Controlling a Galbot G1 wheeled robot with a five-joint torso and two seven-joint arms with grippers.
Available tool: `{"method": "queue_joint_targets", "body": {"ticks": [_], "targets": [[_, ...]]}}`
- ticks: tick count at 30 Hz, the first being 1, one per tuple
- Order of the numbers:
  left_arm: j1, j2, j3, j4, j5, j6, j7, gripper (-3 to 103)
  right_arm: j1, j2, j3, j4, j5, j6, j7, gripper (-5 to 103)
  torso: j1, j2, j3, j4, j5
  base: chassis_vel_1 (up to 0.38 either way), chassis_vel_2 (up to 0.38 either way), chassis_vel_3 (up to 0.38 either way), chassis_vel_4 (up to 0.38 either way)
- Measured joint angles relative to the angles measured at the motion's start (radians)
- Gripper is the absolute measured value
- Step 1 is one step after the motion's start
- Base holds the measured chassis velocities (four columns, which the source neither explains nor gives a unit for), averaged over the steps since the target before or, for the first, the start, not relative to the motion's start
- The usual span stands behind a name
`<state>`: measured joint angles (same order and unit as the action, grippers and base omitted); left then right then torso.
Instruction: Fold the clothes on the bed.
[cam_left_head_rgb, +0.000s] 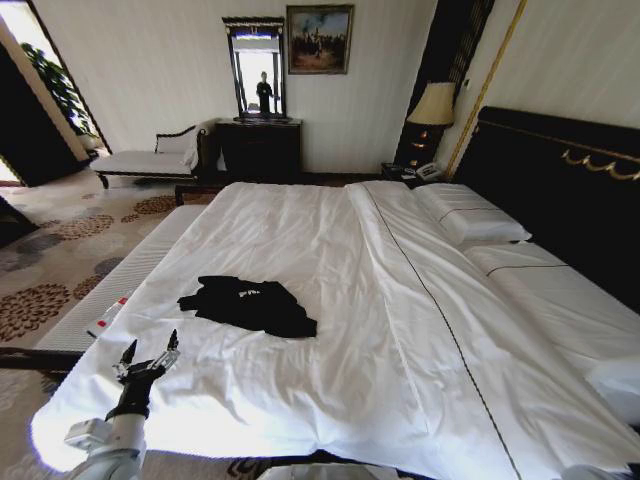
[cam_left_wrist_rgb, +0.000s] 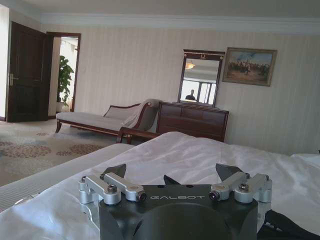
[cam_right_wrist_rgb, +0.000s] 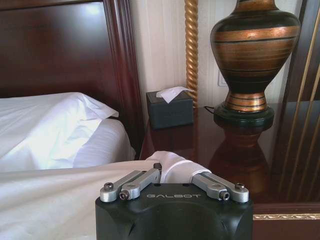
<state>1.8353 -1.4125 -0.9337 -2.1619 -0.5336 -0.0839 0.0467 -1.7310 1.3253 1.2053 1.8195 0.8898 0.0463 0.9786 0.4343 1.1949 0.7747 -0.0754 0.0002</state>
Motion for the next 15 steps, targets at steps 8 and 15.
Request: {"method": "queue_joint_targets", "body": {"ticks": [8, 15], "targets": [[-0.003, -0.006, 0.008, 0.002, 0.008, 0.000, 0.000, 100, -0.023, 0.014, -0.046, 0.026, -0.028, -0.064, 0.074, 23, 0.000, 0.000, 0.000, -0.0025, -0.0004, 0.000, 0.000, 0.000, 0.000], [-0.001, -0.009, 0.008, 0.011, 0.010, 0.000, 0.000, 100, -0.105, 0.021, -0.070, 0.236, 0.105, -0.188, 0.207, 44, 0.000, 0.000, 0.000, -0.0015, -0.0007, 0.000, 0.000, 0.000, 0.000]]}}
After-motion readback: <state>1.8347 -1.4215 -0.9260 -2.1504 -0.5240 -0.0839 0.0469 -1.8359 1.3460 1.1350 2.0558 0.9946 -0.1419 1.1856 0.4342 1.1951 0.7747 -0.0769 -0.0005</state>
